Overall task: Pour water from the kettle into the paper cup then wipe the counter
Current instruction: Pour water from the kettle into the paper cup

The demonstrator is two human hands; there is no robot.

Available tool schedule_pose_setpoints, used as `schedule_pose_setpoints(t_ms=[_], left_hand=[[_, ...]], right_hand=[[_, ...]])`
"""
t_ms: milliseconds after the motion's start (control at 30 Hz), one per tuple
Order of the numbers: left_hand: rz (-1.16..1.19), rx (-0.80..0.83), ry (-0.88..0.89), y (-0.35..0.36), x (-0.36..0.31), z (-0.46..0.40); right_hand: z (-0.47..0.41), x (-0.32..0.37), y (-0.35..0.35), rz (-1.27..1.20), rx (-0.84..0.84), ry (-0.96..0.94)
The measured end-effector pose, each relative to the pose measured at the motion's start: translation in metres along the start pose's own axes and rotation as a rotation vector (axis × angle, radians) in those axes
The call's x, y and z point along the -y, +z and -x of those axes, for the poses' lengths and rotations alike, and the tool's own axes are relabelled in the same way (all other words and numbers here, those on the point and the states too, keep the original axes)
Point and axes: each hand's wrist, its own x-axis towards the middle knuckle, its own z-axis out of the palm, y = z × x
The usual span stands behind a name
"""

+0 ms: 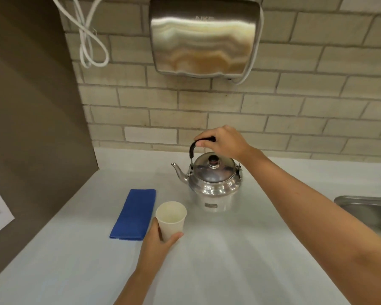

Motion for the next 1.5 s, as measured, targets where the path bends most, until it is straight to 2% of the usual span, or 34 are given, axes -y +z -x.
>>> schedule_pose_setpoints(t_ms=[133,333,867,1500], left_hand=[[-0.018,0.004,0.022,0.000,-0.001,0.003],[-0.003,-0.002,0.035,0.000,-0.001,0.004],[-0.031,0.013,0.029,-0.001,-0.002,0.006],[-0.052,-0.004,0.035,0.000,-0.007,0.009]], right_hand=[[0.015,0.018,-0.023,0.057,0.051,-0.048],[0.032,0.045,-0.036,0.128,0.222,-0.056],[0.028,0.103,-0.038,0.474,0.478,-0.308],[0.021,0.117,-0.030,0.542,0.545,-0.330]])
